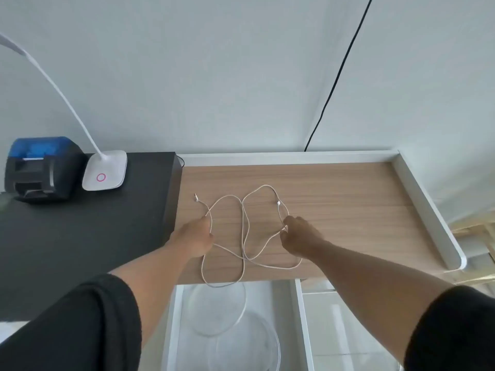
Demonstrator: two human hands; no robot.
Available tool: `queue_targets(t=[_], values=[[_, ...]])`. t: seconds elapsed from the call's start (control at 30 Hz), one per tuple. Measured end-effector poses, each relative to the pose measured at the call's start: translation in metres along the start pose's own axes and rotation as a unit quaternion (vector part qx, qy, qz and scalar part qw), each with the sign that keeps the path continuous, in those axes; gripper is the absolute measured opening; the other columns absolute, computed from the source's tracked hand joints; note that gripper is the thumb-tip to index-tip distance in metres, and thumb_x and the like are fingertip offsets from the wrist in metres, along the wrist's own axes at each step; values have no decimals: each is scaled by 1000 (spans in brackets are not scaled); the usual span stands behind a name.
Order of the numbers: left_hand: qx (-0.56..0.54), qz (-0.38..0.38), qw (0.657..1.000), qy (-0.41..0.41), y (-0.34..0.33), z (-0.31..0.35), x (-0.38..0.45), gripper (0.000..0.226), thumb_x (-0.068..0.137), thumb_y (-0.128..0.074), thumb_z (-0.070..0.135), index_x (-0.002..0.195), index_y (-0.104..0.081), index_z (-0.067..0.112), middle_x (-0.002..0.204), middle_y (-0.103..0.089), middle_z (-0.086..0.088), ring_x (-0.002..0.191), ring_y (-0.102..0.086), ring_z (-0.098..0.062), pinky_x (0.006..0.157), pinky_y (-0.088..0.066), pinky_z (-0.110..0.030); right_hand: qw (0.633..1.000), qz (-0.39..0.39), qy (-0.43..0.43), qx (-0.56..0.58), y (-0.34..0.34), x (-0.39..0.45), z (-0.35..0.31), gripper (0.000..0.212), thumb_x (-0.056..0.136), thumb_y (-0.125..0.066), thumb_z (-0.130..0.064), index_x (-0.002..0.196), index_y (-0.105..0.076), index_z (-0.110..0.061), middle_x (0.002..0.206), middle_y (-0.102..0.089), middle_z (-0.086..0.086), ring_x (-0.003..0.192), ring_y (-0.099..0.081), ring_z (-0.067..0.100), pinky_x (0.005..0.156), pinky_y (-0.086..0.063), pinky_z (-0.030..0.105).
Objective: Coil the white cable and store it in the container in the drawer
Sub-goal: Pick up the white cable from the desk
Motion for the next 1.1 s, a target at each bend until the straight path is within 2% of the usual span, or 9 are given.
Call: queue_targets(t=[0.17, 0.27, 0.37, 0.53, 0.67, 0.8, 0.93, 1.0, 1.1], values=[[-14, 46, 999, 21, -10, 1, 11, 18, 95, -47, 28, 109, -53, 18, 109, -63, -5, 98, -61, -30, 70, -43, -36, 1000, 11, -15, -7, -9, 2, 8, 35, 97, -46, -34, 128, -58, -23, 128, -61, 7, 120, -60, 32, 91, -49, 41], [-13, 66, 997, 26, -15, 3, 16, 22, 96, -51, 28, 113, -53, 14, 116, -61, -8, 106, -60, -32, 72, -38, -36, 1000, 8, -21, -9, -16, 3, 13, 33, 96, -45, -35, 123, -61, -25, 125, -67, 4, 117, -63, 31, 85, -49, 38], [-27, 93, 994, 46, -18, 2, 23, 24, 95, -53, 27, 115, -52, 13, 119, -61, -9, 108, -60, -34, 73, -38, -36, 999, 16, -40, 0, -22, 4, 17, 32, 96, -46, -35, 121, -63, -27, 121, -70, 2, 114, -64, 31, 86, -51, 39], [-41, 129, 988, 75, -29, -2, 28, 23, 96, -54, 27, 111, -53, 10, 112, -64, -11, 100, -64, -35, 71, -43, -39, 994, 43, -59, 79, -30, -1, 19, 22, 98, -49, -35, 108, -65, -25, 108, -72, 1, 102, -66, 31, 80, -53, 37], [-38, 132, 985, 106, -38, -9, 27, 20, 96, -50, 25, 107, -60, 11, 108, -69, -13, 97, -65, -37, 69, -46, -39, 987, 35, -55, 150, -42, -11, 27, 15, 97, -52, -30, 102, -65, -26, 99, -72, 1, 92, -65, 28, 73, -52, 35], [-177, 131, 965, 141, -40, -10, 21, 24, 96, -45, 26, 107, -60, 11, 106, -66, -14, 100, -61, -38, 75, -47, -40, 976, 27, -49, 211, -51, -22, 32, 11, 96, -58, -27, 99, -67, -21, 95, -74, 2, 92, -66, 26, 77, -52, 37], [-300, 153, 930, 150, -25, 7, 7, 26, 96, -42, 26, 107, -60, 10, 100, -66, -12, 98, -62, -39, 76, -44, -39, 945, 13, -37, 326, -49, -32, 19, 9, 98, -60, -23, 92, -64, -20, 84, -78, -2, 77, -71, 22, 75, -55, 37], [-356, 141, 916, 120, -15, 22, 1, 29, 96, -43, 29, 88, -63, 10, 81, -65, -8, 85, -62, -35, 68, -42, -36, 914, 0, -27, 405, -41, -34, 3, 10, 101, -58, -21, 93, -62, -17, 83, -80, -2, 66, -69, 16, 69, -53, 34], [-441, 109, 888, 67, -1, 53, -9, 36, 97, -47, 32, 68, -60, 16, 65, -62, -1, 70, -58, -27, 64, -40, -34, 849, -10, -13, 528, -17, -36, -27, 9, 104, -57, -21, 101, -57, -13, 91, -80, 2, 69, -67, 18, 67, -50, 34]])
Point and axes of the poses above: each hand's wrist, its own x-axis towards the middle knuckle, its own y-axis out of the back of the hand, z = x × y, the point moved 7 cm from there along x, towards the middle knuckle
